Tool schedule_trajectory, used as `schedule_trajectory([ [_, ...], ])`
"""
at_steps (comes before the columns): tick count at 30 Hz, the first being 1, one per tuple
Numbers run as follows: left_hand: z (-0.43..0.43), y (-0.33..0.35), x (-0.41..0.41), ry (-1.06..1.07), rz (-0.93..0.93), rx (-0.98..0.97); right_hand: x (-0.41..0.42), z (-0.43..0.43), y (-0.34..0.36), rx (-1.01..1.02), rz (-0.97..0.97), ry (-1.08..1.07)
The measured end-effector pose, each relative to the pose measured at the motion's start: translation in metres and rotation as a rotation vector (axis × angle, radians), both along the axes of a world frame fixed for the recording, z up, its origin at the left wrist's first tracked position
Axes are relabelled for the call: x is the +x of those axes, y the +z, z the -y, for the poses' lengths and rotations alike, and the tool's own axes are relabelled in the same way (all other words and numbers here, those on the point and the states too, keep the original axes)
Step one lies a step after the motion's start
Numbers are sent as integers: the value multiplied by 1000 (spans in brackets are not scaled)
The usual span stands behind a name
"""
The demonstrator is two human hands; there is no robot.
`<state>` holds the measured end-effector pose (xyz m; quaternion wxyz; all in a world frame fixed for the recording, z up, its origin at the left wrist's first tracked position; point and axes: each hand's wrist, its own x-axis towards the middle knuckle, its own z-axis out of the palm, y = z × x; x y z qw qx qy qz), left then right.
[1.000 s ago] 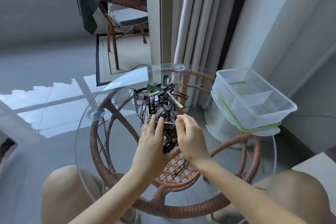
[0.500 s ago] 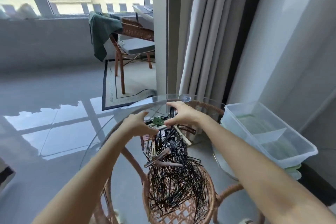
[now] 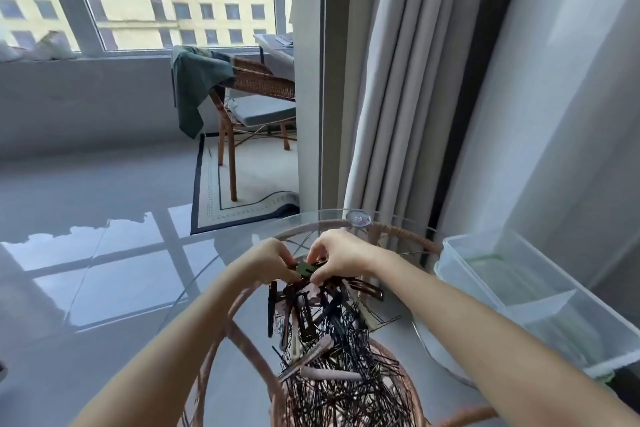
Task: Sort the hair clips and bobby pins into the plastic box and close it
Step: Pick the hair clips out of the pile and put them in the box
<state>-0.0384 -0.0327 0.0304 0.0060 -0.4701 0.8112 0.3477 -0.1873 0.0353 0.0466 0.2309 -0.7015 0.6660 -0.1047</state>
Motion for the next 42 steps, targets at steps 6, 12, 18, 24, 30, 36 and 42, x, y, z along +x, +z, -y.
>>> schedule_trajectory([
  [6, 1, 3, 5, -65, -34, -152, -2, -9, 4, -177, 26, -30],
  [12, -6, 18, 9, -102, -103, -325, -1, -20, 22, -305, 74, -68],
  [18, -22, 74, 3, -130, -210, -506, -15, -32, 67, -459, 210, -128],
  [24, -42, 122, -35, -161, -289, -588, -53, -60, 117, -525, 232, -199],
  [30, -72, 137, -111, -243, -399, -478, -121, -111, 144, -469, 244, -310],
  [36, -106, 109, -186, -302, -371, -458, -185, -147, 113, -398, 198, -466],
  [42, -123, 53, -223, -407, -145, -467, -207, -156, 39, -283, 143, -528],
])
